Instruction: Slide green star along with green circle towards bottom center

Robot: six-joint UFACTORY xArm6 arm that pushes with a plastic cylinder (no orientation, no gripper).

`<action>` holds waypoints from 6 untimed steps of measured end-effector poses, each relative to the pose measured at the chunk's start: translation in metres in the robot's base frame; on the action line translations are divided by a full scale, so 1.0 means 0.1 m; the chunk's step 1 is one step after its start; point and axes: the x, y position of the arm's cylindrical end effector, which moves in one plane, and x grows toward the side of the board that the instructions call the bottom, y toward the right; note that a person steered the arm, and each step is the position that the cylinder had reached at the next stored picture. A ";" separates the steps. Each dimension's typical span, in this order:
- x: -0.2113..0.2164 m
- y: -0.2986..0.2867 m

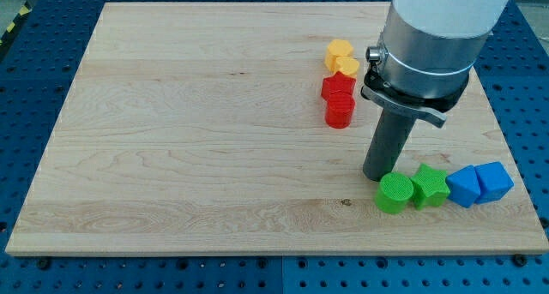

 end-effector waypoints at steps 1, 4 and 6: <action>0.00 0.00; -0.55 0.00; -0.56 0.07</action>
